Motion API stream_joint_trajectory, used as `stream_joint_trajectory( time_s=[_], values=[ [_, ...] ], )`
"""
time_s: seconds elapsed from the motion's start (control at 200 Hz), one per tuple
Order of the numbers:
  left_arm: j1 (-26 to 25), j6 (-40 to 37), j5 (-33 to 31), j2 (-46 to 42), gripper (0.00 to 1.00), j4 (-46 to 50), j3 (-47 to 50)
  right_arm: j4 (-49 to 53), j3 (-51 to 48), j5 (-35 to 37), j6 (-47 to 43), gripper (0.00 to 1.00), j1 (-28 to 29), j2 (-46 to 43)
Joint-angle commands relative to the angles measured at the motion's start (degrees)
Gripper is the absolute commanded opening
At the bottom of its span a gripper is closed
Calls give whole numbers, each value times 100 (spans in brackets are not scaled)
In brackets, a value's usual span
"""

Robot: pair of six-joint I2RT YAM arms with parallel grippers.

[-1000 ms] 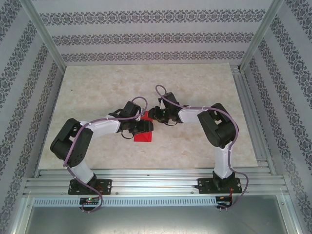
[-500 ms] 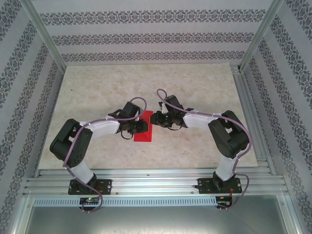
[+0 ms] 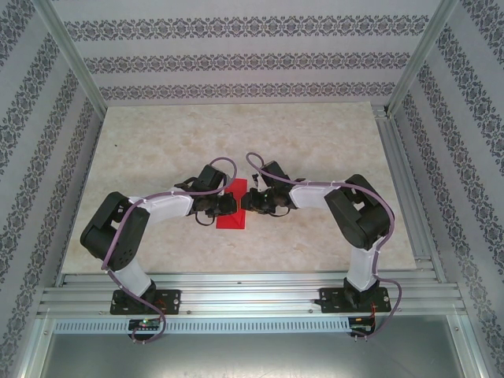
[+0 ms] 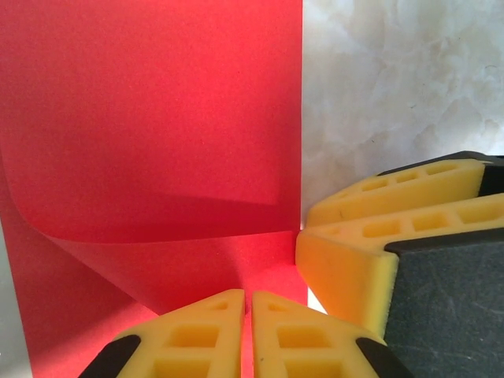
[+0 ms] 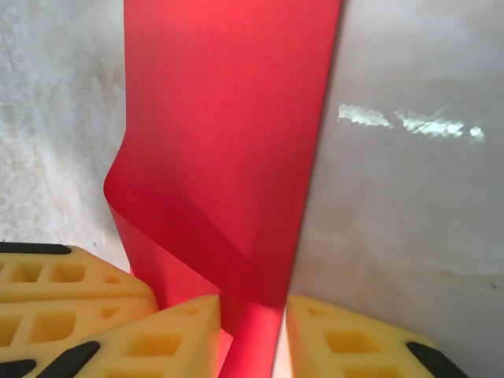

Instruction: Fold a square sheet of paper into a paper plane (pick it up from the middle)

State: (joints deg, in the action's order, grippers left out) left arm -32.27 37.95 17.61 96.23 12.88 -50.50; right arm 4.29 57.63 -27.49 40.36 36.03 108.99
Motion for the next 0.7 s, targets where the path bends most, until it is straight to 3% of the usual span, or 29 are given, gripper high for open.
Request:
stream_joint_trajectory(
  time_s=[0.0,0.694],
  values=[
    [32,-47,-36,-192,12,5,12,-272,138,-223,-43,27,82,116],
    [37,-72,-2,-226,13,39,-3,-805,-48,-131,150,9,-4,41]
  ],
)
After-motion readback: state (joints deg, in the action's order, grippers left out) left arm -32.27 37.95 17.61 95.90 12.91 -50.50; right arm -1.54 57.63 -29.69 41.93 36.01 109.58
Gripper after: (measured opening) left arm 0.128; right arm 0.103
